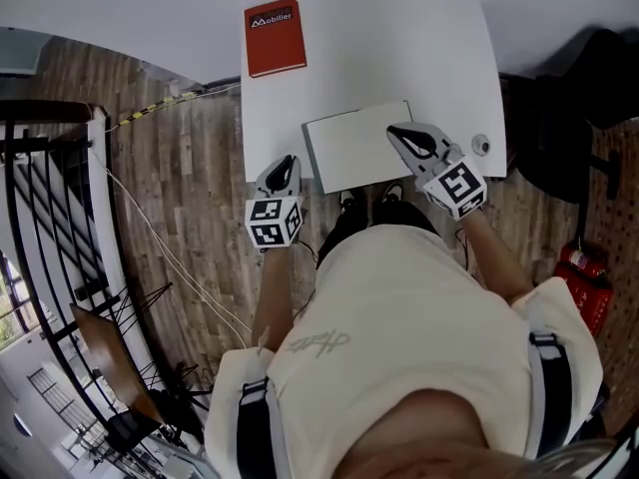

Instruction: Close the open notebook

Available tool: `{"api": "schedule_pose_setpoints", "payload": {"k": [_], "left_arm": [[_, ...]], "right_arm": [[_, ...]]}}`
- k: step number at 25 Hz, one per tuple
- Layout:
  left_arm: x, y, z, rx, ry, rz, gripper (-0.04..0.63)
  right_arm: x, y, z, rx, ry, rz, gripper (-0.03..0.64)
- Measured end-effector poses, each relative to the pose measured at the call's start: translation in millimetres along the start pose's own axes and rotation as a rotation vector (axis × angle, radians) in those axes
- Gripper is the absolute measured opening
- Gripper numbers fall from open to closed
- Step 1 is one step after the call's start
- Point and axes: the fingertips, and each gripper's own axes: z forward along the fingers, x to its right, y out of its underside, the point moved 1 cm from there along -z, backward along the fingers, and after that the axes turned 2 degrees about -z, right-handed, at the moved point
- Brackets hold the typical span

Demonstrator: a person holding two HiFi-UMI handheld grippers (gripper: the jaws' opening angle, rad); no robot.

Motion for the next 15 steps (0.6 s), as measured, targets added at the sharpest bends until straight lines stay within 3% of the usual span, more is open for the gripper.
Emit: {"api": "schedule_pose_setpoints", "payload": {"k": [3, 8, 15], "left_arm": [[-6.0, 14.1, -3.0, -0.017, -0.004, -0.033, 0.025], [-18.0, 61.2, 0.3, -0.096, 0.030, -0.157, 0.025], [-15.9, 137.6, 18.8, -0.235, 0.152, -0.284, 0.025]], "right_arm": [[-5.1, 6.8, 1.5, -0.012, -0.007, 0.004, 0.008], [-16.6, 10.1, 7.2, -0.050, -0.016, 0.013, 0.008], [-21.6, 22.8, 12.7, -0.100, -0.006, 0.011, 0.008]]}}
